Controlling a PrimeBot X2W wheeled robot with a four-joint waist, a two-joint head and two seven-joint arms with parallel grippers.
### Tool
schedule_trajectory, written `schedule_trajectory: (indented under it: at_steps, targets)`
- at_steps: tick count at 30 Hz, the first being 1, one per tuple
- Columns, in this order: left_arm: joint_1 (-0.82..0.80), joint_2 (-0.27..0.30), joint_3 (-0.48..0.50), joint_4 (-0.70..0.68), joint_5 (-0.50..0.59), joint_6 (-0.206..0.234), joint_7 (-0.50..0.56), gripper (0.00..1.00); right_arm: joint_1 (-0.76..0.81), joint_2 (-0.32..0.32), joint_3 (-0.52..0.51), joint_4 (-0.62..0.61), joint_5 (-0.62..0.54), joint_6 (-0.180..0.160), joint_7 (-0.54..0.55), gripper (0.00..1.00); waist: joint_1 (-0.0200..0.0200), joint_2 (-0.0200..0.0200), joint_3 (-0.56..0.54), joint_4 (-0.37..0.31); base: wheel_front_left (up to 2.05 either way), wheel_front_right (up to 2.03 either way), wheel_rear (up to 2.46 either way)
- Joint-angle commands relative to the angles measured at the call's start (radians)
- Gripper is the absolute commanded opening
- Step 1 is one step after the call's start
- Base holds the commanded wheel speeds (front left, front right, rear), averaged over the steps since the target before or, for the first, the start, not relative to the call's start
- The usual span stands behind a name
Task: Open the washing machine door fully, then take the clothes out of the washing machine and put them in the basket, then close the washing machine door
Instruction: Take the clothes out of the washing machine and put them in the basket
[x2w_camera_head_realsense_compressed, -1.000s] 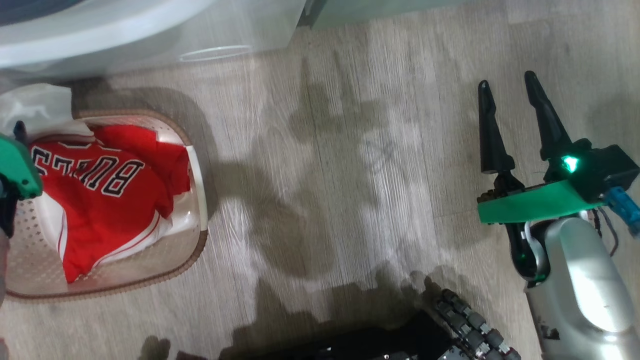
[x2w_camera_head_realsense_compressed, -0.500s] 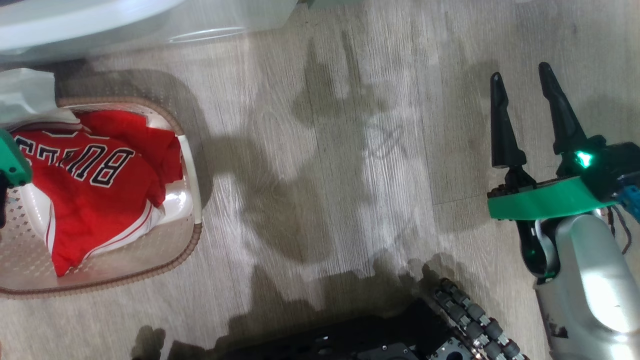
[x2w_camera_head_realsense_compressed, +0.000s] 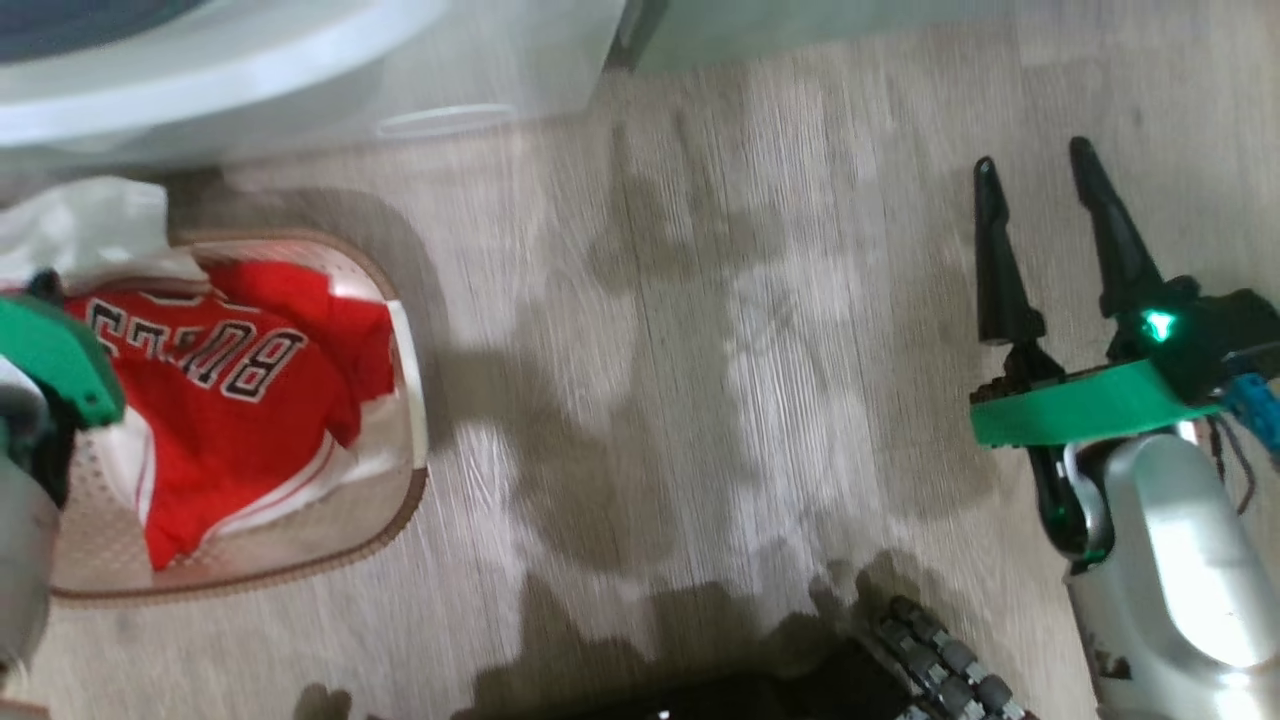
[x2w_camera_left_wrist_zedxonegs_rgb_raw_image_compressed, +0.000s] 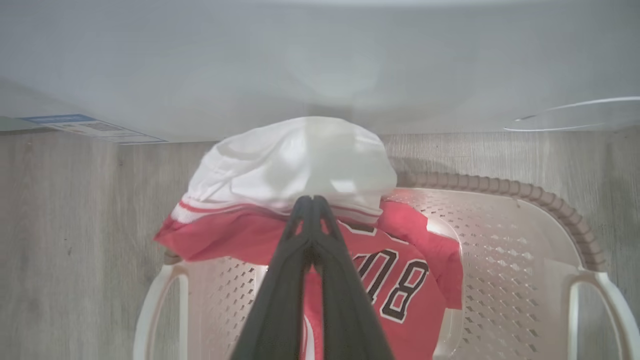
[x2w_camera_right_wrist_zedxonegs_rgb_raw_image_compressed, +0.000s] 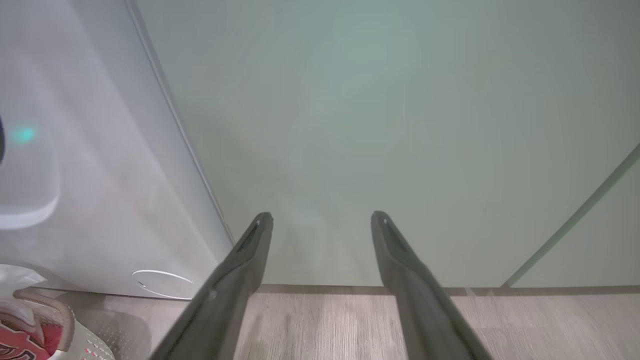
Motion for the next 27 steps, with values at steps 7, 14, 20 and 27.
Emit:
schedule_trajectory:
  at_steps: [7, 14, 20, 27]
  targets:
    - [0.111, 0.021, -0.009, -0.017, -0.033, -0.006, -0.070, 0.00, 0.050, -0.006, 0.045, 0.012, 0.018, 0.007, -0.006, 1.00, 0.0000, 0.0000, -0.147, 0.022, 0.00, 0.00, 0.00]
    - [0.219, 0.005, 0.002, -0.023, -0.078, -0.006, -0.125, 0.90, 0.077, -0.003, 0.079, 0.048, 0.044, 0.007, -0.006, 1.00, 0.0000, 0.0000, -0.271, 0.033, 0.00, 0.00, 0.00]
    - [0.284, -0.006, 0.028, -0.032, -0.090, -0.005, -0.133, 1.00, 0.098, 0.004, 0.098, 0.069, 0.065, 0.007, -0.006, 1.00, 0.0000, 0.0000, -0.349, 0.044, 0.00, 0.00, 0.00]
    - [0.303, 0.003, 0.058, -0.067, -0.073, 0.002, -0.134, 1.00, 0.098, 0.009, 0.107, 0.066, 0.070, 0.007, -0.006, 1.00, 0.0000, 0.0000, -0.345, 0.043, 0.00, 0.00, 0.00]
